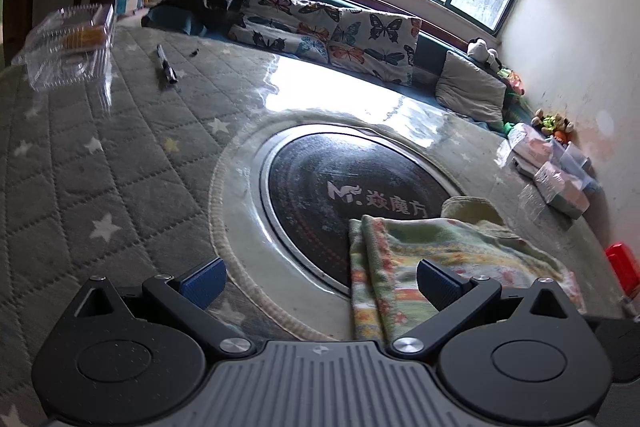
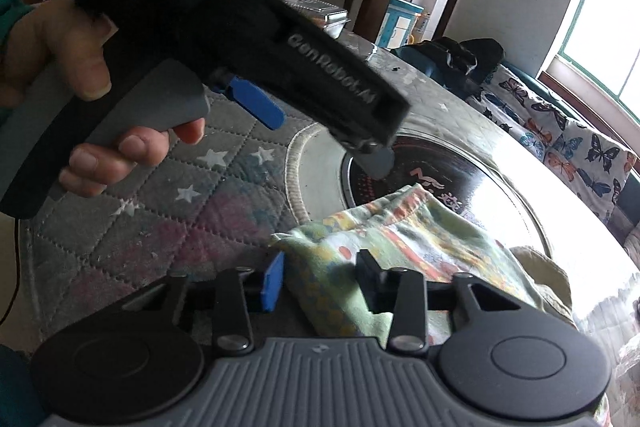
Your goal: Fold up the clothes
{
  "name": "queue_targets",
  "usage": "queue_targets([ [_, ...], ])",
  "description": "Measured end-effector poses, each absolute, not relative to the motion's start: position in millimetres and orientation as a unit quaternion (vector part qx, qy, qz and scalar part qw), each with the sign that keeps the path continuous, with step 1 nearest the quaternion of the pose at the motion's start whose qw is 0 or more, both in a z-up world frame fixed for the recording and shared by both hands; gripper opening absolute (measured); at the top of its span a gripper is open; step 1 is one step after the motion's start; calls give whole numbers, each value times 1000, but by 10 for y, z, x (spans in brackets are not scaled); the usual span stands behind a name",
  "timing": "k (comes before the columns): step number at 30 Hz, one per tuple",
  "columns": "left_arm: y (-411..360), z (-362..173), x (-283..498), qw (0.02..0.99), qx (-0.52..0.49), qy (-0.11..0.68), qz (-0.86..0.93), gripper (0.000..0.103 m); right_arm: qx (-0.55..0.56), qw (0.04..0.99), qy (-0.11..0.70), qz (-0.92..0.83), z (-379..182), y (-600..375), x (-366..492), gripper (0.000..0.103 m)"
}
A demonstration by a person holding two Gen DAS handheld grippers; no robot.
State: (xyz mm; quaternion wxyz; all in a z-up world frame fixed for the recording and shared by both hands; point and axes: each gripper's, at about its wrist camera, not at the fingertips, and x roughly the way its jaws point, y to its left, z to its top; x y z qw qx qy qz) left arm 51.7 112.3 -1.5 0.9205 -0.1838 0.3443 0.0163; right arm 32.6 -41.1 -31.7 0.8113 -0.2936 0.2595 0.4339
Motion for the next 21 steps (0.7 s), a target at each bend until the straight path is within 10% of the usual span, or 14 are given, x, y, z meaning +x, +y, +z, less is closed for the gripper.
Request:
queue_targets([
  [8, 1159, -45, 568, 900, -252, 357, -12, 103, -245, 819, 273, 441, -248, -496, 443, 13],
  [21, 1038, -156, 738, 856, -345, 381, -47, 103, -113, 846, 277, 442, 196, -970, 642, 11],
])
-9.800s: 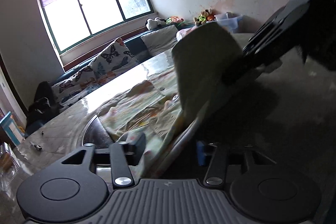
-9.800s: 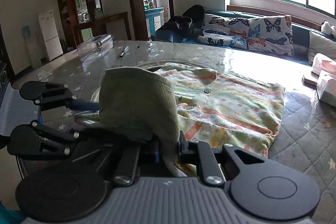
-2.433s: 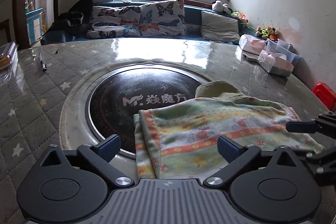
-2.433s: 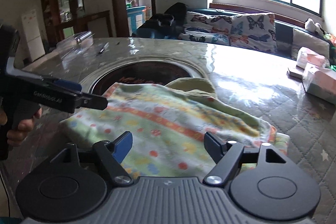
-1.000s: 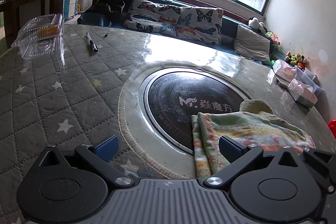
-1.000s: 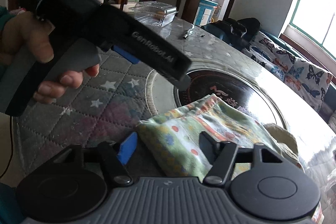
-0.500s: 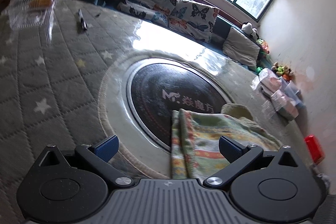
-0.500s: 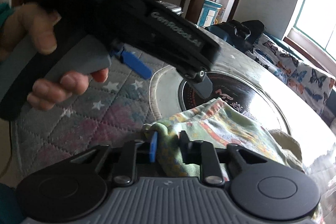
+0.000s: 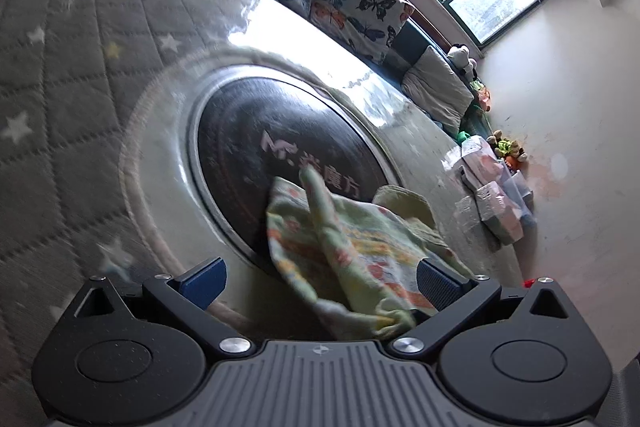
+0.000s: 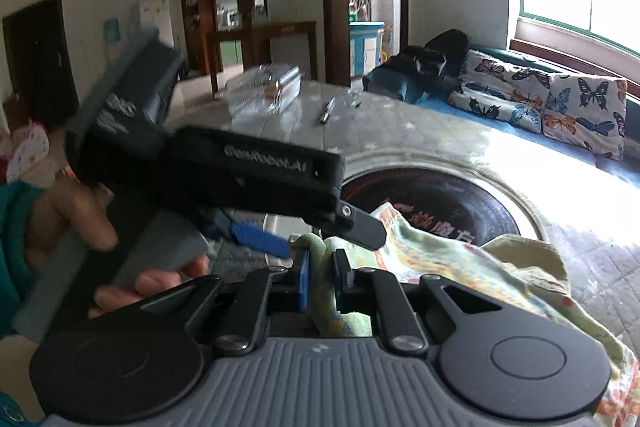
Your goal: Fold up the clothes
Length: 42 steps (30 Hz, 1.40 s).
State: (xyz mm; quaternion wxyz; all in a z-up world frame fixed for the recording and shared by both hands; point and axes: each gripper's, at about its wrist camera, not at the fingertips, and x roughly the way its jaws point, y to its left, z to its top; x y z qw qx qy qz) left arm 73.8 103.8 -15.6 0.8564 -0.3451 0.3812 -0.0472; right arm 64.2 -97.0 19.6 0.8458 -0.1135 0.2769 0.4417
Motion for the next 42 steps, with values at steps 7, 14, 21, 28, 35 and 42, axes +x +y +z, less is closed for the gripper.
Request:
queue_targets([
  [7, 939, -254, 847, 828, -405, 381, -72, 86, -93, 844, 275, 451, 221, -1124, 599, 10],
  [14, 963, -357, 892, 820, -418, 383, -78, 34, -92, 835, 283, 463, 148, -1157, 549, 12],
  [21, 1015, -431, 864, 822, -409, 392, -65, 20, -73, 847, 289, 440, 149, -1406, 589, 24],
  [28, 988, -419, 867, 827, -396, 394, -62, 21, -62, 895, 301, 323, 82, -1975, 965, 55],
  [35, 963, -413, 885, 831, -387, 396, -59, 23, -17, 927, 320, 193, -162, -2624, 1374, 57],
  [42, 941, -400, 928, 829, -384, 403, -58, 25, 34, 927, 342, 149, -387, -2910, 1577, 58],
])
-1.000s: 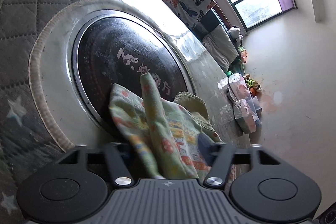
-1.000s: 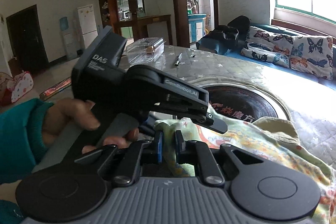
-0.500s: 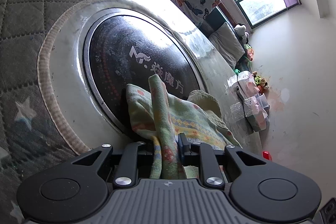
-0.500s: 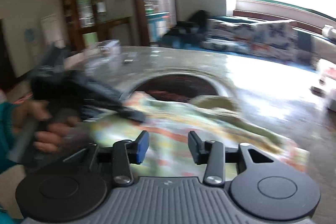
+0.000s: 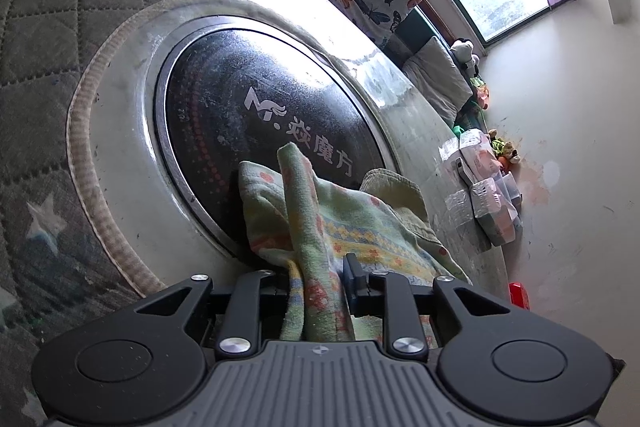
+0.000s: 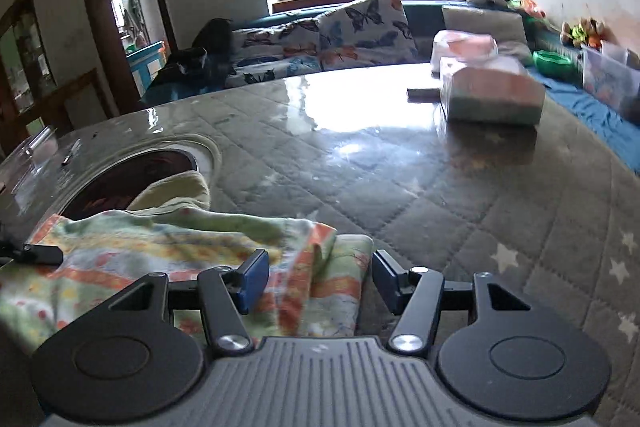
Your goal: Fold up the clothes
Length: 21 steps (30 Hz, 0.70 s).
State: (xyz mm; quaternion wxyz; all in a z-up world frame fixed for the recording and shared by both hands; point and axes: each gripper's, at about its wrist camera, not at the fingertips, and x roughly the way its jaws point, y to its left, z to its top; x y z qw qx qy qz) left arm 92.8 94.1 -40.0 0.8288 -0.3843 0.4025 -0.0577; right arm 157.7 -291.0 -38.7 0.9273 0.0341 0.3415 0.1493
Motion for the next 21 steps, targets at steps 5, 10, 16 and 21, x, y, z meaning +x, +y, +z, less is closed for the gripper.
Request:
queue_targets([
  [5, 902, -377, 936, 838, -365, 402, -59, 24, 51, 925, 342, 156, -427, -2898, 1600, 50],
  [10, 813, -330, 948, 856, -326, 397, -59, 21, 69, 921, 346, 166, -424, -2844, 1542, 15],
  [16, 692, -123, 944, 881, -280, 374, -73, 13, 79, 930, 310, 180, -181, -2886, 1362, 12],
  [21, 517, 116, 1007, 892, -257, 356, -102, 12, 59, 942, 276, 179, 134, -2939, 1218, 11],
])
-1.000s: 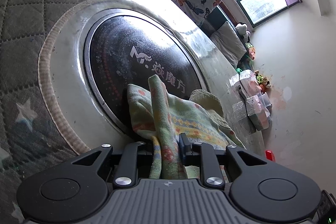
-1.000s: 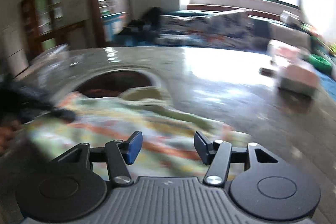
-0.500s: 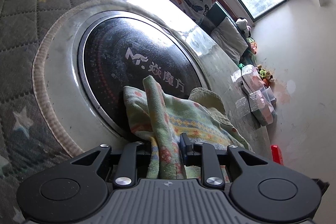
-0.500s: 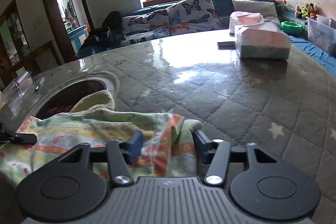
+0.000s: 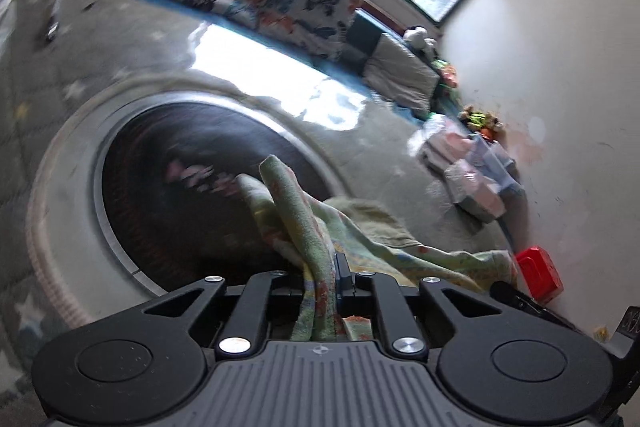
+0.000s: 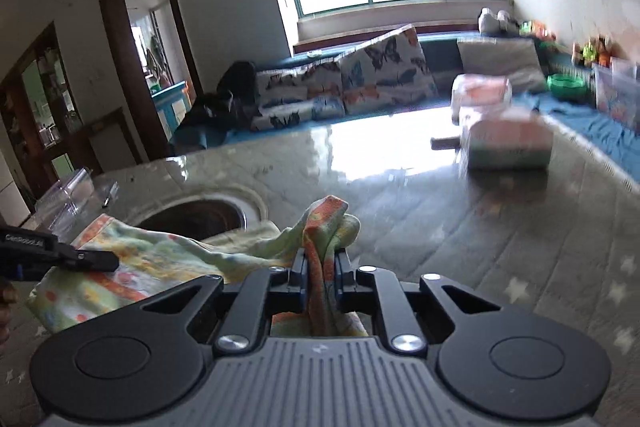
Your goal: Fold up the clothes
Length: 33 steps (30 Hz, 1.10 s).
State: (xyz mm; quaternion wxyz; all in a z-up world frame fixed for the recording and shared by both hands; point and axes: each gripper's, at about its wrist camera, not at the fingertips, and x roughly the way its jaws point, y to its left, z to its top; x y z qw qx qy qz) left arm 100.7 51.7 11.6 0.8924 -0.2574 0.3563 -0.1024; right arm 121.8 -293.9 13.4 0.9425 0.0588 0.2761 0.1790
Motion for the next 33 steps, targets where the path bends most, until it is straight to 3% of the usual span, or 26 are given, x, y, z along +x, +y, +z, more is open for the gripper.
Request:
queue_targets([
  [16, -539, 493, 1673, 892, -214, 355, -179, 12, 33, 968, 236, 82, 687, -3744, 1408, 11],
  [33, -986, 155, 2048, 871, -190, 413, -186, 12, 57, 951, 299, 60, 203, -4136, 1734, 11],
])
